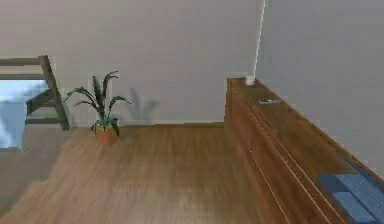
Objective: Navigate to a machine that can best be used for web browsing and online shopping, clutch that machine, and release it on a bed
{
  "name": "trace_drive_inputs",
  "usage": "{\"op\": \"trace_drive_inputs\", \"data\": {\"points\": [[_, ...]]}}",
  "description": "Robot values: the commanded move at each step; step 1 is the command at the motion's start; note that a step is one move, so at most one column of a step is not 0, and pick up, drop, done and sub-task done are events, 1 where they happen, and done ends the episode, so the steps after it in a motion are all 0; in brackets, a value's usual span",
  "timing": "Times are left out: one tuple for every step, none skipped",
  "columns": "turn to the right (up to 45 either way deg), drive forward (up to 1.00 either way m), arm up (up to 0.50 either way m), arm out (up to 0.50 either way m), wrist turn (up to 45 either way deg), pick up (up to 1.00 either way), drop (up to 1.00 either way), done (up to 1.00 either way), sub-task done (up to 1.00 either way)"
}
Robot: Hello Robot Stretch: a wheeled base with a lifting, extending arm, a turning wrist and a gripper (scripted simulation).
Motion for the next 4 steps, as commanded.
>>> {"op": "trace_drive_inputs", "data": {"points": [[-36.0, 0.0, 0.0, 0.0, 0.0, 0.0, 0.0, 0.0, 0.0], [0.0, 0.0, 0.5, 0.0, 0.0, 0.0, 0.0, 0.0, 0.0], [0.0, 0.0, 0.28, 0.0, 0.0, 0.0, 0.0, 0.0, 0.0], [0.0, 0.0, 0.0, 0.46, 0.0, 0.0, 0.0, 0.0, 0.0]]}}
